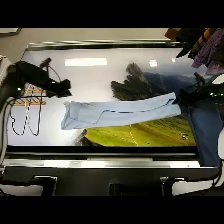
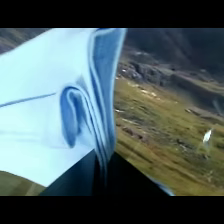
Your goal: Fold the clothes and pants, and hang the long-sleeved shirts on hangers.
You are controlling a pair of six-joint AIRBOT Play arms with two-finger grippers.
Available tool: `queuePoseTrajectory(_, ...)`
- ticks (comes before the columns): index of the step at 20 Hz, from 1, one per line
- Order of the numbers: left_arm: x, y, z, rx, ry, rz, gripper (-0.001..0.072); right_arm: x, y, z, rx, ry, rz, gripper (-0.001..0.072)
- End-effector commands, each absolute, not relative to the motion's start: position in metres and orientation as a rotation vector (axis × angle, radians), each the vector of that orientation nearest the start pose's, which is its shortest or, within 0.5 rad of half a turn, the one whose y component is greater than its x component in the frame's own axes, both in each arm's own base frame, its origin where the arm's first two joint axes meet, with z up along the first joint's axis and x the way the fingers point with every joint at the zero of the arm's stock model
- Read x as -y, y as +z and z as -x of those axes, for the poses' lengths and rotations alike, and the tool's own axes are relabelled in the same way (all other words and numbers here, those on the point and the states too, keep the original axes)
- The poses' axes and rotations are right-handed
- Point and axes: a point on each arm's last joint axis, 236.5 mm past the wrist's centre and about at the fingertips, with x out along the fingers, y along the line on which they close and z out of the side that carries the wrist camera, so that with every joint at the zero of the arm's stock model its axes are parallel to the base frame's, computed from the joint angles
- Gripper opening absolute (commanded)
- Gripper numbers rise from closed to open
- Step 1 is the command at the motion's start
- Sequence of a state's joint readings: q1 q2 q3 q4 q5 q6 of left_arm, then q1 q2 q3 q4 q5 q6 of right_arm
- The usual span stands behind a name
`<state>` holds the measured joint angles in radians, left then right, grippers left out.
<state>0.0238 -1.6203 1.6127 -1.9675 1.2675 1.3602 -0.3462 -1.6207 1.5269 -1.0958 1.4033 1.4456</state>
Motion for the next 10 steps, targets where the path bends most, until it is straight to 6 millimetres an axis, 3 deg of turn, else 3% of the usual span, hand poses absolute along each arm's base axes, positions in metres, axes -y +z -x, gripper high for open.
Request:
queuePoseTrajectory(1,0.175,0.006,-0.489,-1.296,-0.22,0.651,0.0018,0.036,0.068,-0.423,-1.255,0.117,-0.545,0.0035)
queuePoseTrajectory(5,0.285,-0.049,-0.468,-1.389,-0.266,0.705,0.0018,0.031,0.111,-0.409,-1.178,0.106,-0.533,0.0035)
queuePoseTrajectory(7,0.325,-0.069,-0.453,-1.423,-0.279,0.718,0.0018,0.029,0.128,-0.404,-1.14,0.1,-0.53,0.0035)
queuePoseTrajectory(10,0.373,-0.078,-0.446,-1.389,-0.302,0.781,0.0017,0.024,0.142,-0.392,-1.133,0.103,-0.526,0.0035)
